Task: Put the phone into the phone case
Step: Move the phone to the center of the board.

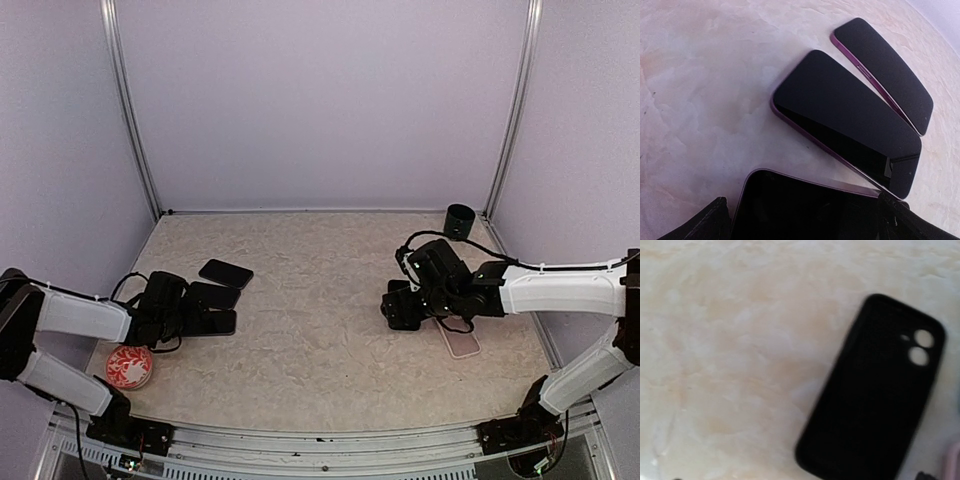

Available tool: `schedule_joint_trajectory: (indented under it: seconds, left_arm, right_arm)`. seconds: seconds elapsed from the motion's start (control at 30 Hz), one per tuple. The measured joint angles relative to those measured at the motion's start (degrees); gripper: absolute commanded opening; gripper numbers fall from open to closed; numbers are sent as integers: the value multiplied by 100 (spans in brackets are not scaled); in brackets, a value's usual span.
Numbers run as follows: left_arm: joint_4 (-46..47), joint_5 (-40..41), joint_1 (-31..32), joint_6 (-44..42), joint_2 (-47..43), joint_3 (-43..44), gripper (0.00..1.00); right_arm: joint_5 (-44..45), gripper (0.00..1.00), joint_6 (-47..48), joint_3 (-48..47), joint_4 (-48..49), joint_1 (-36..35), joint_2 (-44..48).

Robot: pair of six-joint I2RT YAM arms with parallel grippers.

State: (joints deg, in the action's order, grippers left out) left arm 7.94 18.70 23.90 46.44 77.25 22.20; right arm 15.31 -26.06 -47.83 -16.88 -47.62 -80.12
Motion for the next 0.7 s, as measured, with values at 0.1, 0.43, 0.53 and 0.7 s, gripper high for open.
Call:
schedule_joint_trajectory:
  seconds: [0.1,0.43,0.53,0.7]
  left_arm:
    - [114,-4,254,17,26,-20,99]
    - [535,197,955,2,634,273,99]
    - [612,264,1132,-7,831,413,99]
    - [767,278,1412,-2,1128,625,99]
  right_arm:
    - [-170,100,0,-61,127,-28,-122]
    - [-693,100,74,-413,498,-313,-693]
    - [-968,100,181,-422,708,-372,-866]
    - [-1491,100,402,-422,1093,-376,-1060]
